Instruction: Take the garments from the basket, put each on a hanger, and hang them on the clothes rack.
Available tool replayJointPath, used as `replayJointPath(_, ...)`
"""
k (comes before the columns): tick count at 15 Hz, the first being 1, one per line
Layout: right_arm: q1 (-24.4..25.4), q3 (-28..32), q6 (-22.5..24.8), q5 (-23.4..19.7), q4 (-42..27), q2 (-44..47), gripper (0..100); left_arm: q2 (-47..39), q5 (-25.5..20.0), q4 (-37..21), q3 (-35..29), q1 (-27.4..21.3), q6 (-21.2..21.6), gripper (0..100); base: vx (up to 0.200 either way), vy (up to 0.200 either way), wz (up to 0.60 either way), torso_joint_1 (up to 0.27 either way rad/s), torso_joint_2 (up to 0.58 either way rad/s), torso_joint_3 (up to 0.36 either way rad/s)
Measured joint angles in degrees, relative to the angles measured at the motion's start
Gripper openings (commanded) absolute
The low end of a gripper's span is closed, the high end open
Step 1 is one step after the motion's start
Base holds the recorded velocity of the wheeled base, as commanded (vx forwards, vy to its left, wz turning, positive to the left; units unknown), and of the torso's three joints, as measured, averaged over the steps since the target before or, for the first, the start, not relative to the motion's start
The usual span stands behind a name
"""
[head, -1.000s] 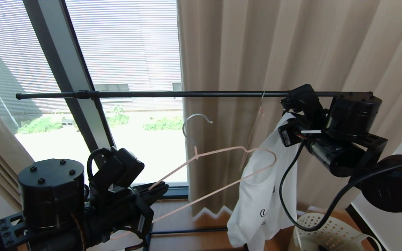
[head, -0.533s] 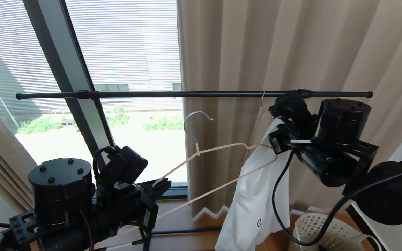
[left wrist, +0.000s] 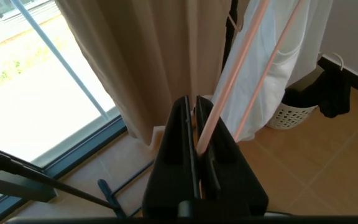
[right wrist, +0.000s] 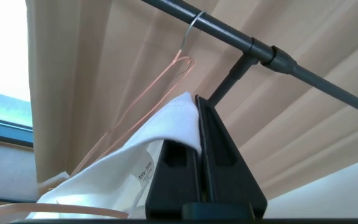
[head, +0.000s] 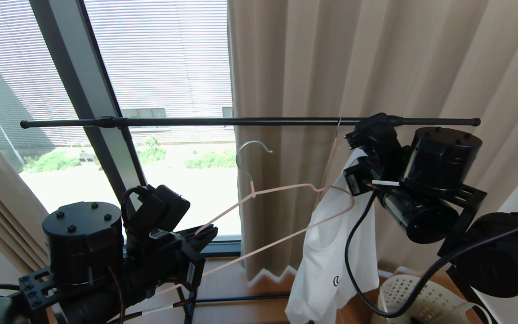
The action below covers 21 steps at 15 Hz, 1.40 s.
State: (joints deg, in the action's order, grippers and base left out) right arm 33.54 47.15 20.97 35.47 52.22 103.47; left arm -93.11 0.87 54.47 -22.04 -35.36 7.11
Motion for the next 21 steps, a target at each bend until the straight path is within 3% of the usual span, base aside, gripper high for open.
replayJointPath(21,-2.0,1.6,0.0,-0.1,0.0,1.6,0,1.9,-0.3,0.0,-0.2,2.1,-0.1,0,0.000,0.000,0.00,0.000,0.00,0.000)
